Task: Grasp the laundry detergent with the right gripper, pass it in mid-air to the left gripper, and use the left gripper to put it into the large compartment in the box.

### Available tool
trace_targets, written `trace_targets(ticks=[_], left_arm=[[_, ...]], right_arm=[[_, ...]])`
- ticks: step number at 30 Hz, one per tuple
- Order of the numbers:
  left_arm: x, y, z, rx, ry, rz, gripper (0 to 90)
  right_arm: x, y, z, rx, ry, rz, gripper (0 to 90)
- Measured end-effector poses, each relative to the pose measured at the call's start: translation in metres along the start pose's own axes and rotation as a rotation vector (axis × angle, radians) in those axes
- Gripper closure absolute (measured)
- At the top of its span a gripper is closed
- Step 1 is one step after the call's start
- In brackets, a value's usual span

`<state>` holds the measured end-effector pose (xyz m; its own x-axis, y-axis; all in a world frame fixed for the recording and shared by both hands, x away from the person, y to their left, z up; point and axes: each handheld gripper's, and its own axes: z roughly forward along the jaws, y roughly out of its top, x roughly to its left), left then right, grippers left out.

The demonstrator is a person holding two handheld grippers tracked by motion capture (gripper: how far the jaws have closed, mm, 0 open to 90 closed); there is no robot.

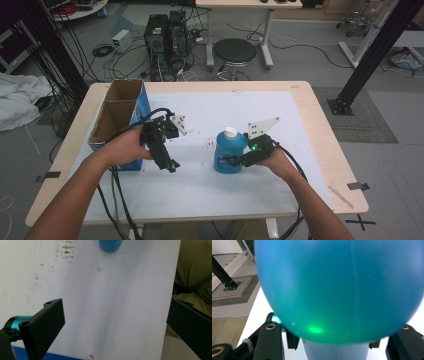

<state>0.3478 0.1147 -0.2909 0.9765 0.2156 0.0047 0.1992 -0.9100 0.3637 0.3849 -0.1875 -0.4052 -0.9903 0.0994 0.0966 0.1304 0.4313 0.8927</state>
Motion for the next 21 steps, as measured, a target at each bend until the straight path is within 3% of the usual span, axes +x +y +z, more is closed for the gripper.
trace_targets(ticks=[12, 21], left_arm=[[0.001, 0.002, 0.0, -0.004, -0.002, -0.004, 1.6], [-0.003, 0.009, -0.011, -0.011, 0.013, 0.006, 1.6]], right_arm=[[0.003, 0.001, -0.001, 0.001, -0.017, -0.015, 44.0], [0.009, 0.009, -0.013, -0.026, -0.022, -0.003, 44.4]])
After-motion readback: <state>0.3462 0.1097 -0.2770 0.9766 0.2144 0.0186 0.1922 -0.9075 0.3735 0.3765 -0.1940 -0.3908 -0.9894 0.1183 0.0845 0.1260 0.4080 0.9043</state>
